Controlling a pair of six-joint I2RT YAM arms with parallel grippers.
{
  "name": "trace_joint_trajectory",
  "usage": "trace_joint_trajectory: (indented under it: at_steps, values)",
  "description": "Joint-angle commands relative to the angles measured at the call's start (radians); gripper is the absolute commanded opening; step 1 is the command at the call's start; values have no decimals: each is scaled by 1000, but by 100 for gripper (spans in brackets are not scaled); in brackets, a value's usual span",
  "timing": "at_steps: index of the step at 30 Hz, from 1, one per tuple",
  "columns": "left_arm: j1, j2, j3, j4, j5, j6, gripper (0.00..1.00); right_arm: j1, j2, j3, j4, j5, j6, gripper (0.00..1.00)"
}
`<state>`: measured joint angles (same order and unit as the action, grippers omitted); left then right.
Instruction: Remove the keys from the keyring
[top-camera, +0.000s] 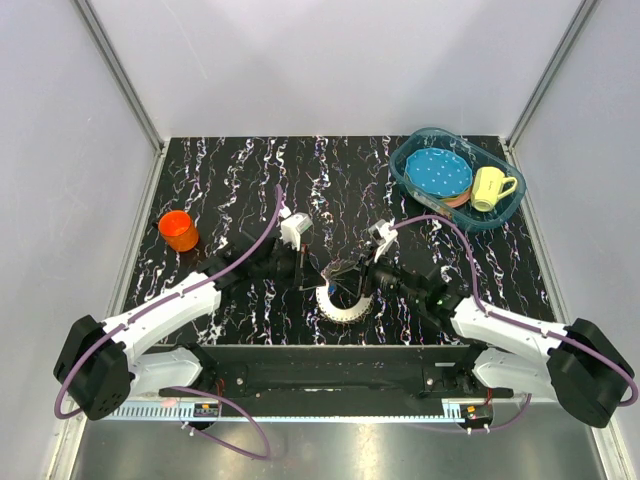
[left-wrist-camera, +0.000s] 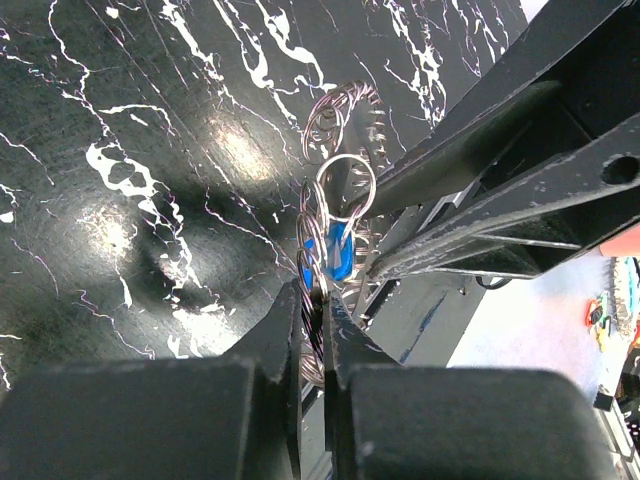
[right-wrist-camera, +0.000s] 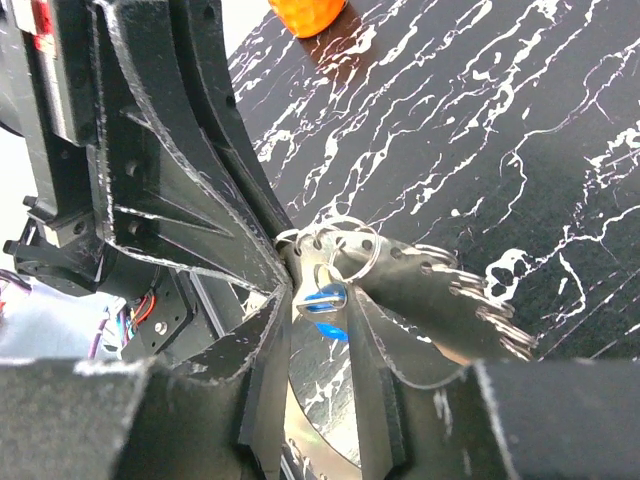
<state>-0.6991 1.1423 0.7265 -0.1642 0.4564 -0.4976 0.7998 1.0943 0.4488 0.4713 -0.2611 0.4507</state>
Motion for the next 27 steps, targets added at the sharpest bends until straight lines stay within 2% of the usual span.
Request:
trace_joint_trajectory:
  at_steps: [1,5,6,10,16,21,23,26,27]
  values:
    - [-4,-39,17,121,30,-19,0,7,12,-22,44,33,16,34]
    - [-4,-42,11,118,25,-19,0,7,-4,-33,68,57,35,25]
    - [-4,-47,8,120,25,-19,0,6,-22,-44,85,65,51,19]
    - [-5,-70,-25,132,-15,-19,0,6,-62,-88,165,89,100,8]
    - [-11,-67,-71,161,-15,-38,0,7,-99,-139,239,114,143,0]
    - [-17,-49,-76,161,-18,-30,0,6,-105,-144,273,117,158,2]
    - [-19,-47,-75,161,-13,-32,0,7,-111,-127,216,118,135,13]
    - [-20,-49,-72,161,-13,-42,0,7,-126,-99,121,128,129,23]
    - [-20,-55,-70,160,-13,-47,0,7,-131,-93,104,117,131,30]
